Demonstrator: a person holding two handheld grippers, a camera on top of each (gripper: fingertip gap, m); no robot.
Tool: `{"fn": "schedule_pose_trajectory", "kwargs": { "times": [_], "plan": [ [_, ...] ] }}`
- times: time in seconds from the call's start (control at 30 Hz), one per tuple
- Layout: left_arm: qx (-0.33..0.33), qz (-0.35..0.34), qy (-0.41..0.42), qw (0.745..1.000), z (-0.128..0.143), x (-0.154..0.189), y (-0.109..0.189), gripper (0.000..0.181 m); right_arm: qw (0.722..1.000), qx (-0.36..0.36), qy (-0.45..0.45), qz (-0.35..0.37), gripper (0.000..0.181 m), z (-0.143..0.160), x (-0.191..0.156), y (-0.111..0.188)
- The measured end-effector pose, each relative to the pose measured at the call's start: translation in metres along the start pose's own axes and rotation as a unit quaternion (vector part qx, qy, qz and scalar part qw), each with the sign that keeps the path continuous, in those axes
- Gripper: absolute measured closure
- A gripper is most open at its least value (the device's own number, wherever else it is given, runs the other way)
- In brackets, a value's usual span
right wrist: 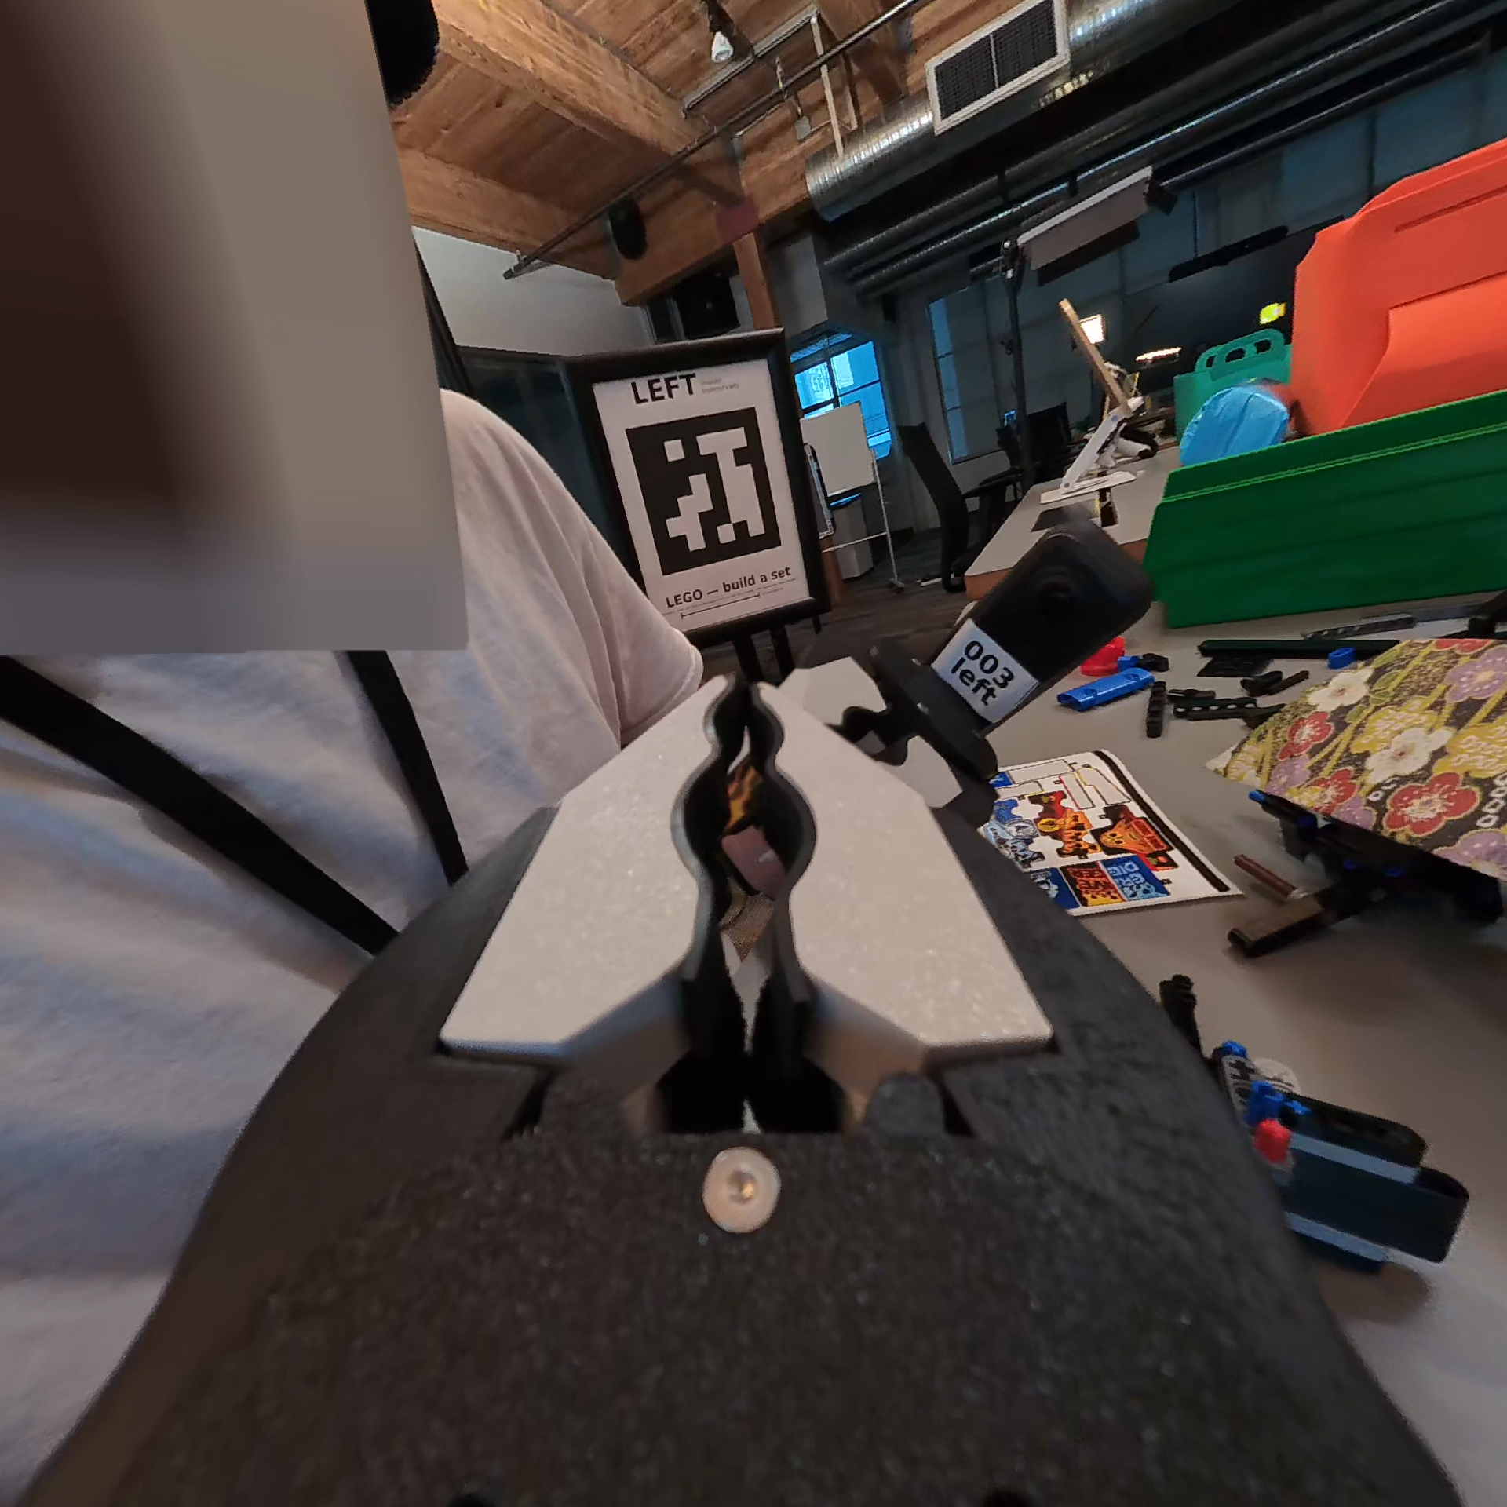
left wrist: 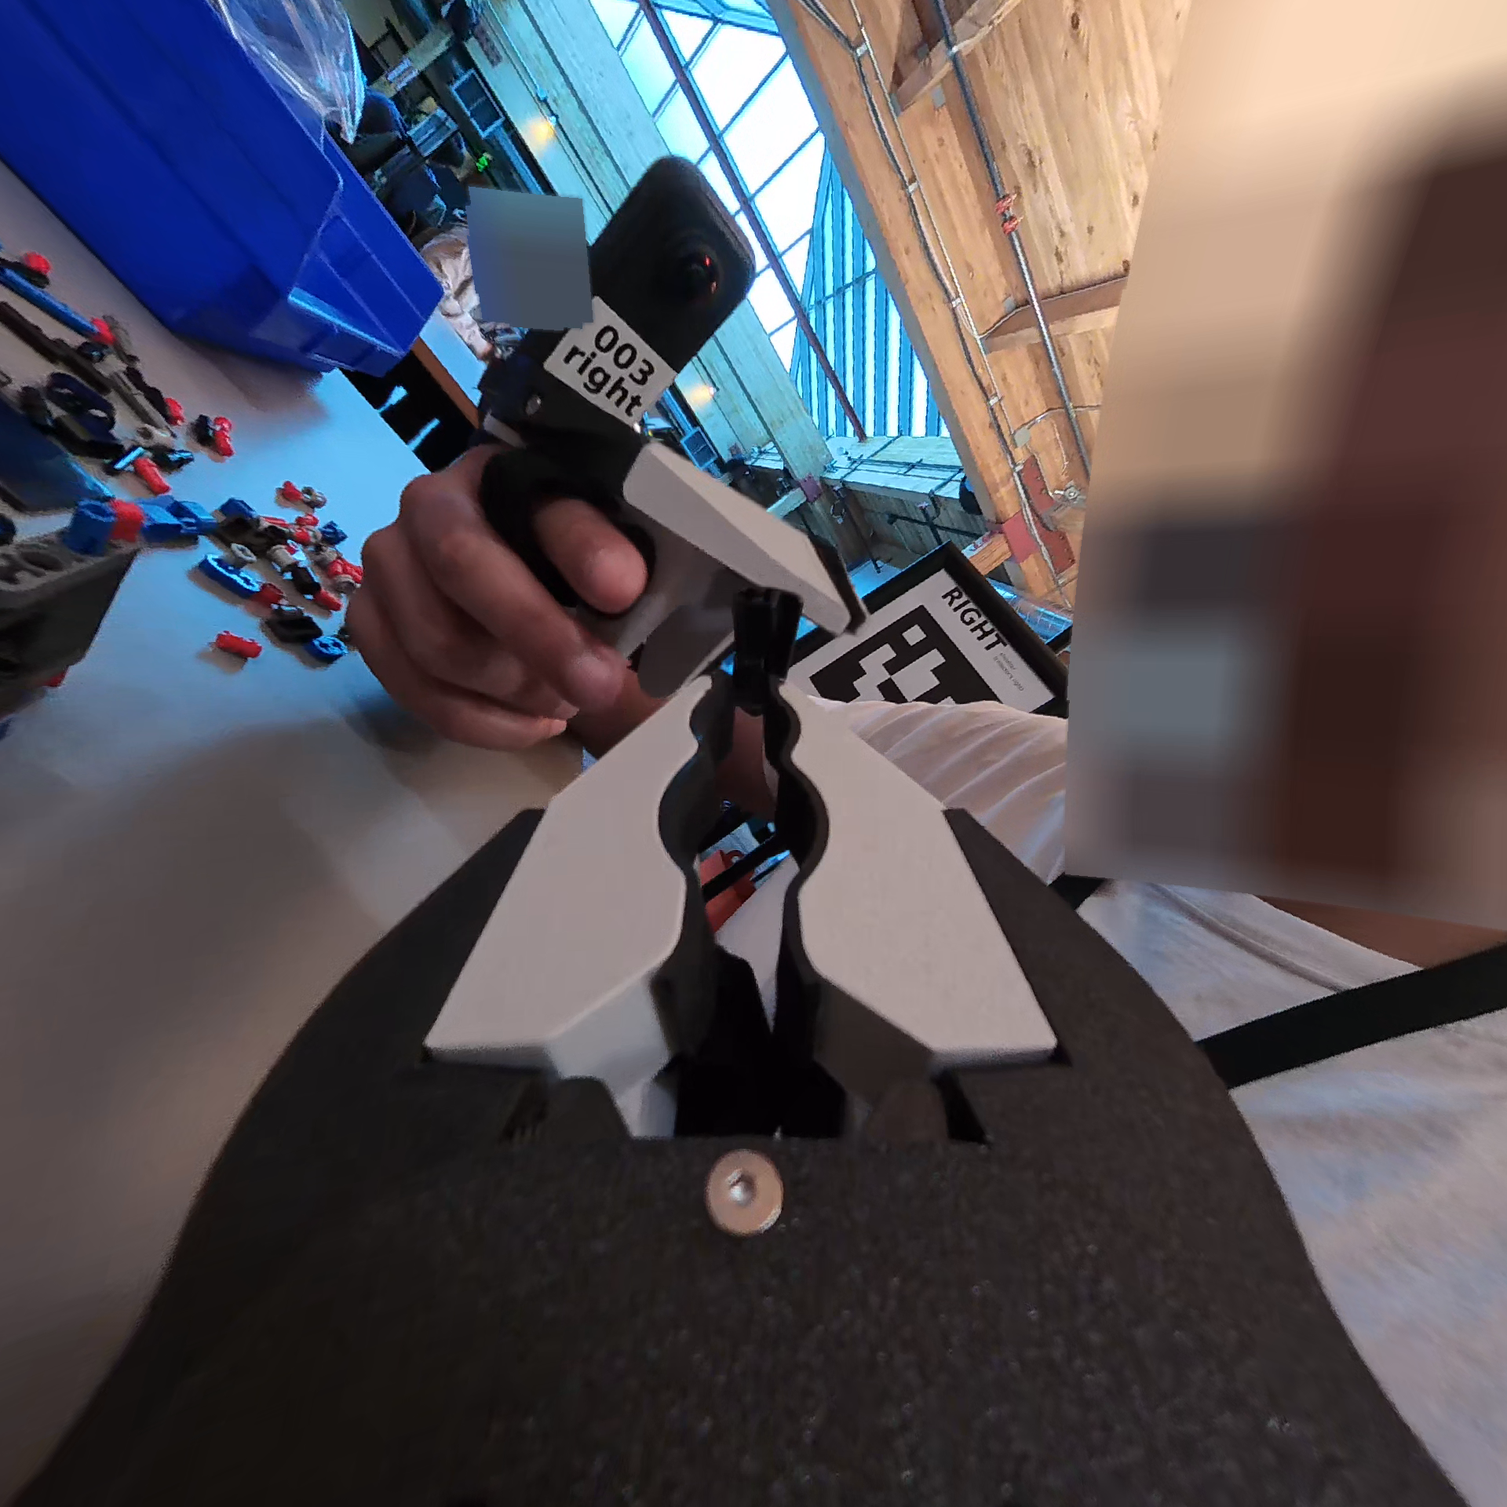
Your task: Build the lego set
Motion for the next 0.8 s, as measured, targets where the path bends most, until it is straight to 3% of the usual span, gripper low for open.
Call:
{"fn": "schedule_pose_trajectory", "kwargs": {
  "times": [0.33, 0.6, 0.8],
  "plan": [
    [0.041, 0.015, 0.033, 0.998, -0.015, 0.0, 0.004, 0.177, 1.0, -0.012, -0.015, -0.016, 0.181, 0.007, -0.005, -0.001],
    [-0.002, 0.022, 0.023, 0.999, 0.001, 0.004, 0.0, 0.177, 0.999, 0.01, -0.042, -0.024, 0.181, 0.0, -0.004, -0.002],
    [0.047, 0.06, 0.04, 0.996, -0.013, 0.012, 0.002, 0.177, 0.997, 0.015, -0.064, -0.04, 0.181, -0.001, -0.009, -0.001]
  ]
}}
Point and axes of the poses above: each gripper's, where its closed fingertips meet, y back along the fingers, z out of its underside, x = y × z across the jaws, the point moved 1 cm from there along y, back along the fingers, and after that the axes turned 10 degrees about x, right-handed, at the moved point
